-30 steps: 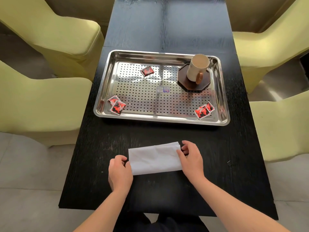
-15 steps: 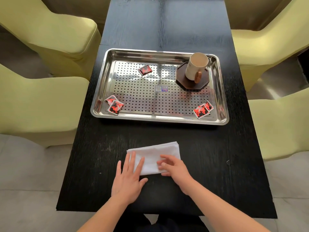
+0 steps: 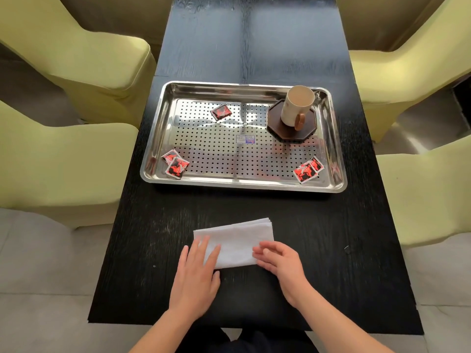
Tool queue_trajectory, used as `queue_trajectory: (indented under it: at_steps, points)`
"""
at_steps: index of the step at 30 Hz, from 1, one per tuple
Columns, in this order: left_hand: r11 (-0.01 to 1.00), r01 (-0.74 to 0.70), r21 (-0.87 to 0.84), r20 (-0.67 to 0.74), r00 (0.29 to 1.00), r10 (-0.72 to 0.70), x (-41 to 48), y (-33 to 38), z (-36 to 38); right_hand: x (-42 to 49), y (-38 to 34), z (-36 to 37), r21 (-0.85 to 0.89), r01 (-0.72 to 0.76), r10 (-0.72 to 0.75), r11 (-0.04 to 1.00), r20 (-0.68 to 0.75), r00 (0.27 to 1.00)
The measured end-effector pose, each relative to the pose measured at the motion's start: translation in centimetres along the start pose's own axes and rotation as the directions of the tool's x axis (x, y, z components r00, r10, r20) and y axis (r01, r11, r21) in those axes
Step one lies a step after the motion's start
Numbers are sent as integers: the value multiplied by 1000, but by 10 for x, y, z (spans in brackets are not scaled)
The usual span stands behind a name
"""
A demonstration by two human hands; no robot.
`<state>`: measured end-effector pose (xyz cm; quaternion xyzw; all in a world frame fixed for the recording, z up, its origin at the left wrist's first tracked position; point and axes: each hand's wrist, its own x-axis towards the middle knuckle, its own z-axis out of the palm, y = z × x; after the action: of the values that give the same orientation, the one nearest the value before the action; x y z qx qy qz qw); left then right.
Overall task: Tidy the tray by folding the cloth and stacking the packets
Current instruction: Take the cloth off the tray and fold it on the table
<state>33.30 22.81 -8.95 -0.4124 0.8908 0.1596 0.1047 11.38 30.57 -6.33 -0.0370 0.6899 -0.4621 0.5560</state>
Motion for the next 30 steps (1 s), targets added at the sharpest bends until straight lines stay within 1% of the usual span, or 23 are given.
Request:
queue_trajectory:
  at_steps: [2, 3, 5, 6, 8, 10, 12, 13, 14, 15, 16, 17, 18, 19, 20, 21, 22, 25, 26, 28, 29, 30]
  points:
    - [989, -146, 35, 34, 989, 144, -12, 1, 1, -2, 4, 7, -2, -48, 49, 999, 57, 997]
    - [984, -169, 60, 85, 983, 164, -16, 0, 4, -1, 6, 8, 0, -66, 66, 998, 62, 996]
    - [990, -98, 104, 178, 981, 78, -24, -6, 9, 1, 7, 2, 12, -72, 72, 997, 27, 997]
    - [991, -50, 125, 202, 979, 24, -28, -11, 13, 2, 8, -3, 11, -62, 62, 998, -1, 998]
    - [988, 30, 150, 221, 973, -63, -34, -22, 15, 1, 7, -14, -1, -41, 41, 999, -41, 998]
    - [987, 92, 134, 223, 967, -120, -38, -27, 15, -1, 7, -20, -9, -31, 30, 999, -52, 998]
    - [987, 141, 82, 203, 967, -155, -40, -21, 7, -2, 6, -19, -4, -30, 30, 1000, -74, 997]
    - [982, 191, 14, 189, 964, -190, -38, -14, 2, -3, 5, -17, 1, -28, 28, 1000, -87, 996]
    - [949, 292, -121, 171, 948, -270, -34, -5, -2, -4, 4, -14, 1, -24, 24, 1000, -97, 995]
    - [866, 407, -290, 157, 913, -377, -28, 2, -8, -6, 3, -12, -2, -21, 20, 1000, -102, 995]
    - [741, 506, -442, 172, 858, -483, -21, 10, -15, -8, 2, -9, -9, -18, 17, 1000, -99, 995]
    - [595, 572, -565, 207, 796, -569, -13, 15, -20, -9, 2, -7, -17, -13, 11, 1000, -91, 996]
    - [439, 617, -654, 265, 729, -631, -6, 18, -25, -11, 2, -4, -27, -6, 4, 1000, -81, 997]
    - [296, 646, -704, 332, 667, -666, 0, 21, -28, -12, 3, 0, -34, 2, -5, 999, -71, 997]
    - [175, 663, -728, 391, 611, -688, 7, 22, -30, -13, 3, 5, -34, 9, -11, 999, -58, 998]
    - [78, 669, -739, 440, 567, -696, 12, 23, -32, -14, 3, 11, -23, 11, -12, 1000, -39, 999]
    - [6, 665, -747, 474, 539, -696, 15, 24, -32, -15, 2, 18, -11, 9, -10, 1000, -12, 1000]
    - [-106, 675, -731, 533, 467, -706, 24, 24, -36, -15, -3, 42, 5, 14, -15, 1000, 80, 997]
    - [-134, 672, -729, 547, 453, -704, 26, 22, -37, -13, -4, 50, -9, 25, -24, 1000, 105, 994]
    - [-182, 651, -737, 577, 465, -672, 29, 21, -40, -10, -3, 61, -34, 28, -23, 999, 142, 990]
    - [-178, 654, -735, 583, 476, -659, 31, 21, -42, -9, -3, 64, -37, 12, -7, 999, 147, 989]
    - [-149, 661, -735, 576, 494, -651, 32, 22, -41, -9, -1, 66, -40, -6, 12, 999, 147, 989]
